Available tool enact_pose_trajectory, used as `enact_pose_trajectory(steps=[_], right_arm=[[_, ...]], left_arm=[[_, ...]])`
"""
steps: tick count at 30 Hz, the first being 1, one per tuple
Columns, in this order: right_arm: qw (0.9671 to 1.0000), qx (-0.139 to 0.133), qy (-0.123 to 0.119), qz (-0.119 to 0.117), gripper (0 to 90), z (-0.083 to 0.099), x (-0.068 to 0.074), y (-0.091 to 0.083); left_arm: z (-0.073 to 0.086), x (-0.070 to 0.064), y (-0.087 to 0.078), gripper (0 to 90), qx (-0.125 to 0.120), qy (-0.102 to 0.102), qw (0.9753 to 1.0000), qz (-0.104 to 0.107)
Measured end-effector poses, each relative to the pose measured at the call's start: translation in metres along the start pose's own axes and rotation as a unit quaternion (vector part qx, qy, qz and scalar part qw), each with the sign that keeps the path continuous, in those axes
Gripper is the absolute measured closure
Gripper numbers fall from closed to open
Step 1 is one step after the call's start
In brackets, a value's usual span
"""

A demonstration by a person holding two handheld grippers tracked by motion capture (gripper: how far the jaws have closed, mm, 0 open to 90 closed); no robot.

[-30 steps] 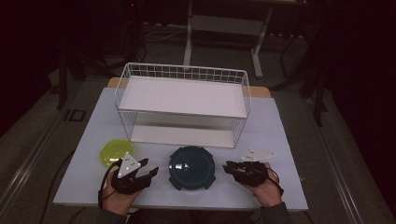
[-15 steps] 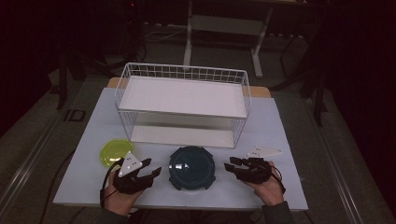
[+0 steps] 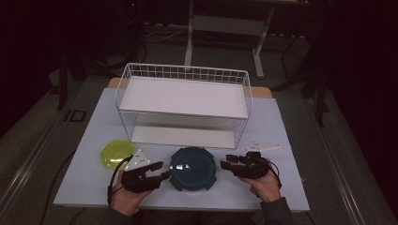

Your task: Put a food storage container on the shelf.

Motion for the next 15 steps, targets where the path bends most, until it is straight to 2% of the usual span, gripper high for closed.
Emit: enact_pose_trajectory(steps=[6, 10, 15], right_arm=[[0.9994, 0.015, 0.024, -0.022, 56.7, 0.003, 0.002, 0.011], [0.9976, 0.023, 0.050, -0.043, 56.8, 0.006, 0.002, 0.017], [0.9960, 0.028, 0.065, -0.056, 56.5, 0.008, 0.000, 0.022]], left_arm=[[-0.002, 0.001, 0.011, 51.4, 0.017, -0.033, 0.9989, 0.028], [-0.002, 0.004, 0.018, 50.4, 0.032, -0.045, 0.9979, 0.034], [-0.002, 0.010, 0.025, 49.5, 0.040, -0.076, 0.9951, 0.050]])
Point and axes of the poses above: each handheld gripper's, and its own axes: y roughly forward along the jaws, z roughly out of its underside, x roughly to its left, the point moved 4 cm from there along y, roughly forward along the jaws, and after that the axes turned 8 degrees about -y, right-handed, at the moved point
